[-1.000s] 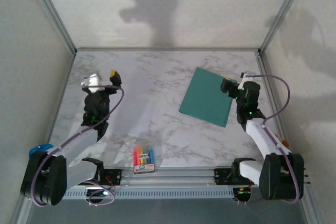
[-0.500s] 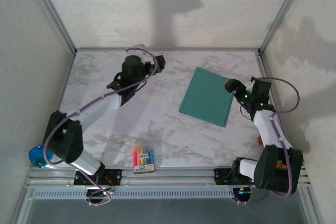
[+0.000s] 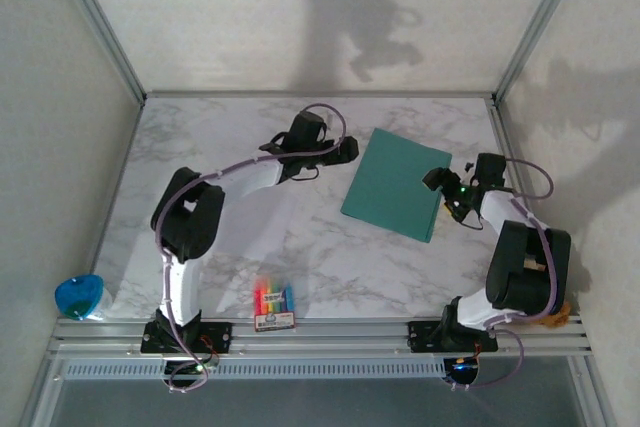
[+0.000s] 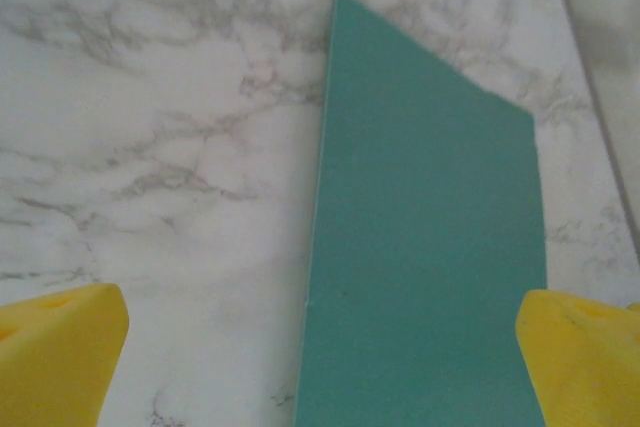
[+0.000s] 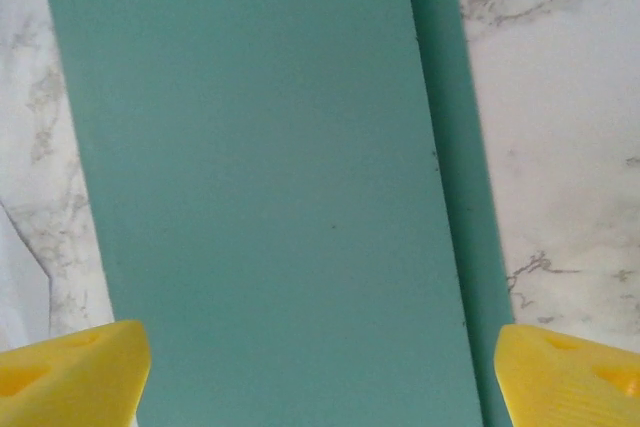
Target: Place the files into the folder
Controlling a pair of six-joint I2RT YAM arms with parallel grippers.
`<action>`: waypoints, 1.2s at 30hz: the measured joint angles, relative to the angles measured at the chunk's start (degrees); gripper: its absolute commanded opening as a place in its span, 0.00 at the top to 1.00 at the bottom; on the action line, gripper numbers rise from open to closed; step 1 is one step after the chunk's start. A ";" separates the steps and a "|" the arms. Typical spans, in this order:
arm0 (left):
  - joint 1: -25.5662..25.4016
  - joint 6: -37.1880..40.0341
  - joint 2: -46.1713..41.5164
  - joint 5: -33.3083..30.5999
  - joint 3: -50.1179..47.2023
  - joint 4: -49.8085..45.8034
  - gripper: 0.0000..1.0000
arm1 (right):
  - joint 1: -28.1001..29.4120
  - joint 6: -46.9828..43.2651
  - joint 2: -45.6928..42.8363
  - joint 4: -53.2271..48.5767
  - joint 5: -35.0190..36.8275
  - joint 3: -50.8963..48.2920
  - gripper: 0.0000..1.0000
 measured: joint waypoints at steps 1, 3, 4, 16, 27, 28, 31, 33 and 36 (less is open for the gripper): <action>-0.09 -0.24 1.29 0.55 0.90 -0.79 0.01 | 0.00 -0.02 0.90 0.00 -0.15 0.17 0.15; -0.31 -0.52 3.23 1.42 2.49 -2.03 0.01 | 0.00 -0.13 2.19 0.02 -0.46 0.37 0.15; -0.48 -0.70 4.24 1.92 3.39 -2.67 0.02 | 0.00 -0.15 2.78 0.04 -0.63 0.48 0.15; -3.10 -2.05 9.09 5.68 8.02 -5.73 0.04 | 0.00 -0.33 7.52 1.42 -3.02 1.81 0.22; -3.28 -2.78 11.19 6.71 9.88 -7.43 0.15 | 0.13 -1.05 8.35 1.70 -3.17 2.51 0.22; -3.34 -2.78 11.41 6.78 10.03 -7.50 0.16 | 0.17 -1.05 8.44 1.70 -3.17 2.54 0.22; -3.58 -2.78 11.96 6.95 10.19 -7.65 0.17 | 0.39 -1.25 8.85 1.70 -3.19 2.71 0.21; -3.76 -2.80 12.44 7.04 10.40 -7.96 0.18 | 0.50 -1.31 9.07 1.66 -3.19 2.97 0.21; -4.00 -2.80 12.87 7.58 10.45 -8.37 0.19 | 0.81 -1.49 9.42 1.62 -3.19 3.41 0.21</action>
